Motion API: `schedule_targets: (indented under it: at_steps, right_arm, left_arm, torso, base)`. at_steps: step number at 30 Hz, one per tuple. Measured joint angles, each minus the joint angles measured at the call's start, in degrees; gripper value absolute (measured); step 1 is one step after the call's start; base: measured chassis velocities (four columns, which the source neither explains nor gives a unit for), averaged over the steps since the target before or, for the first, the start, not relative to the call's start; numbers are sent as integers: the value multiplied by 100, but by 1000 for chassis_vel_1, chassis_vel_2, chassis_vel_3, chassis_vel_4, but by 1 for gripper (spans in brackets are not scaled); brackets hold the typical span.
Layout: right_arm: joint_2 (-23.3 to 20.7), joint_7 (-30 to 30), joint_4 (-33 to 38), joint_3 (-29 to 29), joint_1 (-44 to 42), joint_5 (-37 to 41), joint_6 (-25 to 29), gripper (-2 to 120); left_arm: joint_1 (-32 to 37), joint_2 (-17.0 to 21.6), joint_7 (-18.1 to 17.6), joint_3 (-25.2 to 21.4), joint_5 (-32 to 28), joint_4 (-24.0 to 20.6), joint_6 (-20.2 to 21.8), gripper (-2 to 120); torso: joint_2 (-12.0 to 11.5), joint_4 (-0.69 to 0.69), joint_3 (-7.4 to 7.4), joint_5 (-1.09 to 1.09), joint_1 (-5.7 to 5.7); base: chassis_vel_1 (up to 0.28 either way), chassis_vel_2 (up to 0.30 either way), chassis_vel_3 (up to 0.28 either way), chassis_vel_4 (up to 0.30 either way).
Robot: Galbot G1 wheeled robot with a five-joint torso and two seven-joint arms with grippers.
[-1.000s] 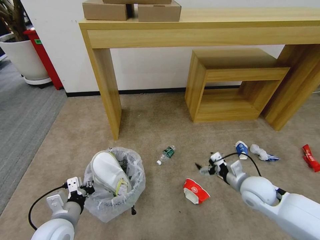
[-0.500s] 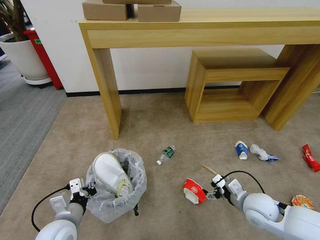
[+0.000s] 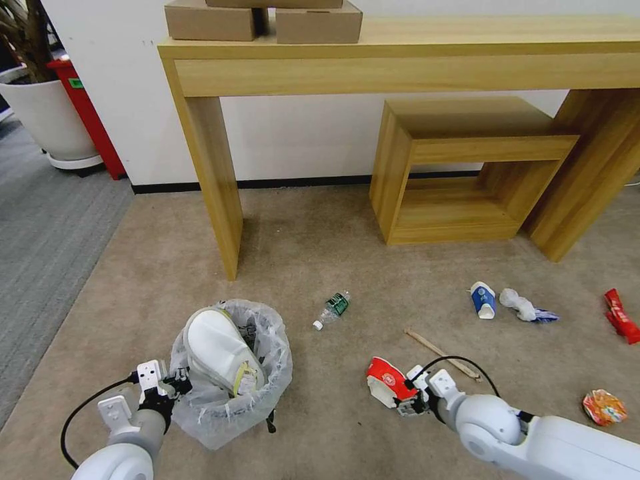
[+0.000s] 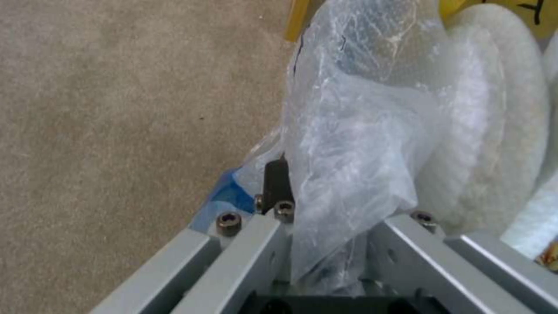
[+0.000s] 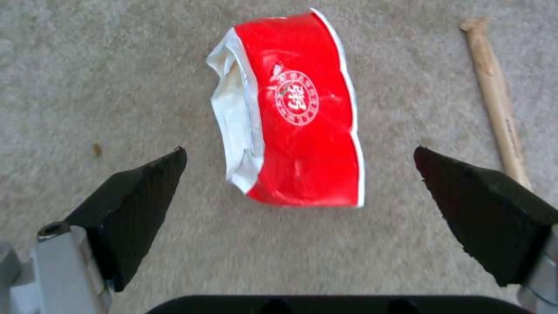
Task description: Pick up the trash bin and place the garbage on the floor into it.
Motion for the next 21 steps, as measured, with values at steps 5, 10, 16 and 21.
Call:
schedule_targets:
  at_steps: [5, 10, 16, 21]
  right_arm:
    - [156, -54, -259, -103, 71, -97, 75, 92]
    - [405, -81, -631, -206, 115, -187, 213, 89]
    - [679, -124, -978, -332, 136, -305, 377, 73]
    - [859, -112, -1141, -393, 136, -359, 460, 58]
  left_arm:
    - [-8, -19, 0, -1, 2, 22, -5, 0]
    - [-37, -51, 1, 7, 3, 61, -12, 0]
    - [-36, -73, 2, 20, 5, 62, -33, 0]
    - [-21, -76, 3, 16, 4, 58, -41, 0]
  torso:
    - [0, -1, 0, 0, 0]
    - [0, -1, 0, 0, 0]
    - [0, -1, 0, 0, 0]
    - [0, 0, 0, 1, 0]
  base:
    - [0, 0, 0, 0]
    - [0, 0, 0, 0]
    - [0, 0, 0, 0]
    - [0, 0, 0, 0]
